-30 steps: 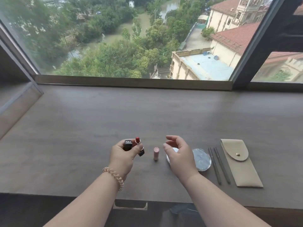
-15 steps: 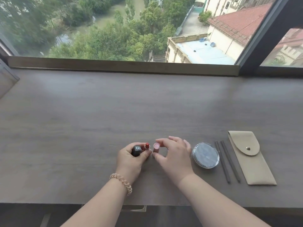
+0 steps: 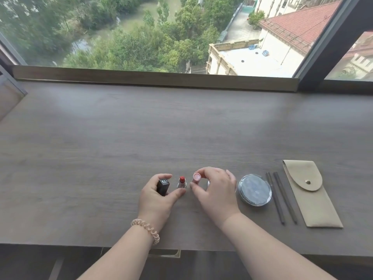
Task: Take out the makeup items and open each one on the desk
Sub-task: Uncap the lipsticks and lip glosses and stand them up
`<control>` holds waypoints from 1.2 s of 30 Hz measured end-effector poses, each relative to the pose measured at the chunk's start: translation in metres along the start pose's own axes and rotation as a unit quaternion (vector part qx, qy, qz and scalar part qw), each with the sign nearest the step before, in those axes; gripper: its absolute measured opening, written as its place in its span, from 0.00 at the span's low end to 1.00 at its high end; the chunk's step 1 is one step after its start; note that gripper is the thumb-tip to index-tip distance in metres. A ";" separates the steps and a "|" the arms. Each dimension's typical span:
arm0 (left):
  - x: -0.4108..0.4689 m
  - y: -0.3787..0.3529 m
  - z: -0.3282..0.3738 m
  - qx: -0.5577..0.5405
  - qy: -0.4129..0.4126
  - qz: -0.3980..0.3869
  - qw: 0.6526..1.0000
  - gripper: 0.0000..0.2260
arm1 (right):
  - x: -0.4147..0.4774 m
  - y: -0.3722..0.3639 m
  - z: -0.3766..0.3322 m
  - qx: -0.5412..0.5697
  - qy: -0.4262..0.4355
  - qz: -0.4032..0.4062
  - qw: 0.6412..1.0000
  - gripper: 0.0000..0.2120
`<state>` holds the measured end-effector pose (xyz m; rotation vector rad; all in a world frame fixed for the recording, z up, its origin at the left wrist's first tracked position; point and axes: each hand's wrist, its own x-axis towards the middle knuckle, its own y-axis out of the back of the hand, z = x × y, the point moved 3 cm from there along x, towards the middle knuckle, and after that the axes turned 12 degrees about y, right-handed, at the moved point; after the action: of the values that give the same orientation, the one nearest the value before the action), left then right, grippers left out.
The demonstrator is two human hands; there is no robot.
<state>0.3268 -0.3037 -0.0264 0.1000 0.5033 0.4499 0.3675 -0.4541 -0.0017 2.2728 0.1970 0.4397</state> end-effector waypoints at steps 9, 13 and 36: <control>0.002 0.011 0.001 0.115 -0.103 0.055 0.986 0.09 | -0.003 0.016 0.001 0.071 -0.008 0.050 0.996 0.06; 0.002 0.009 0.001 0.172 -0.130 0.063 0.974 0.09 | -0.007 0.023 0.001 0.108 -0.010 0.055 0.993 0.13; -0.048 -0.018 0.131 0.153 -0.117 -0.145 0.970 0.20 | 0.026 0.116 -0.042 0.252 0.053 0.004 0.966 0.14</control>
<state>0.3603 -0.3390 0.1055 0.3679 0.3445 0.0675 0.3760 -0.4957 0.1165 2.7496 0.3911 0.5655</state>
